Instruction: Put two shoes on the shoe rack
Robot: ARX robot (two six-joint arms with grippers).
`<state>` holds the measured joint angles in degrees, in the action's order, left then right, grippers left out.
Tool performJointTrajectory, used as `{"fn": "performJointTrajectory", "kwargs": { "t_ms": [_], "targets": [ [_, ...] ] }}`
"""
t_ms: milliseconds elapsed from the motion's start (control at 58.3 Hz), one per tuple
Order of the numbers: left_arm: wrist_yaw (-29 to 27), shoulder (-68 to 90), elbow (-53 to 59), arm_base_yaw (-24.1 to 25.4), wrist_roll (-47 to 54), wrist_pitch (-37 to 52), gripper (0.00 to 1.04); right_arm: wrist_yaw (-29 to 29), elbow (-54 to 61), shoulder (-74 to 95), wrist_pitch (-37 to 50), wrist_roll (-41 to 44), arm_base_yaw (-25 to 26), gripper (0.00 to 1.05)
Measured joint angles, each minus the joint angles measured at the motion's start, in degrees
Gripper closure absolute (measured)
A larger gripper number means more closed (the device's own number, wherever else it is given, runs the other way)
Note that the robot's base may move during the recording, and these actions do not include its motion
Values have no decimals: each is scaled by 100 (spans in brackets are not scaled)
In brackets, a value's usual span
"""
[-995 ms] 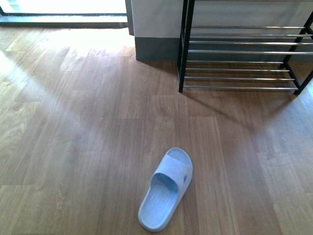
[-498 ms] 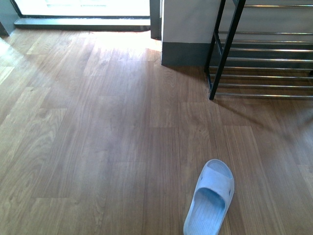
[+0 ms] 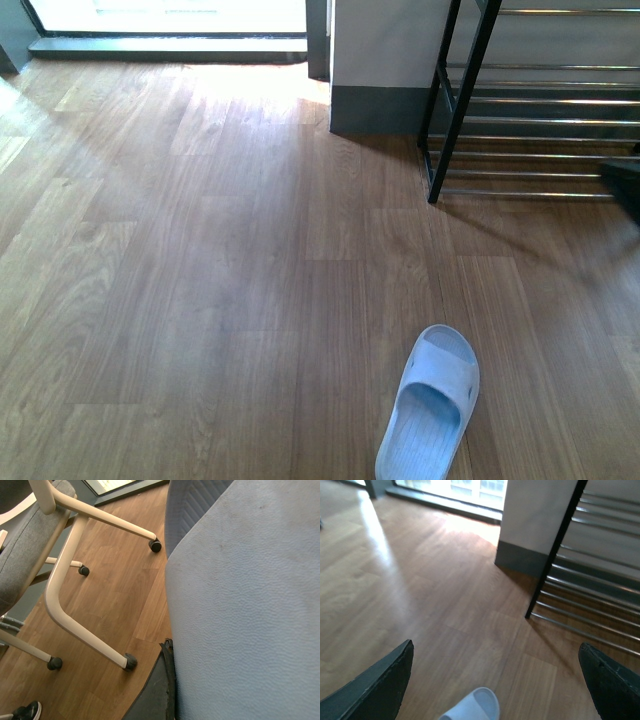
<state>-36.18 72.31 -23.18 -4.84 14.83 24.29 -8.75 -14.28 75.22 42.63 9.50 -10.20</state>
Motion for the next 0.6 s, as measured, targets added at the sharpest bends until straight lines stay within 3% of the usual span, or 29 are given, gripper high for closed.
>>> {"fn": "performJointTrajectory", "kwargs": {
  "t_ms": [172,189,343,601],
  "targets": [
    [-2,0,0,0,0,0,103,273,-953,3311,337,179,-76,9],
    [0,0,0,0,0,0,103,511,-1930,5512,302,144,-236,9],
    [-2,-2,0,0,0,0,103,911,-2671,6308,7,151,-413,9],
    [0,0,0,-4,0,0,103,787,-3281,7488,-365,59,-452,9]
  ]
}}
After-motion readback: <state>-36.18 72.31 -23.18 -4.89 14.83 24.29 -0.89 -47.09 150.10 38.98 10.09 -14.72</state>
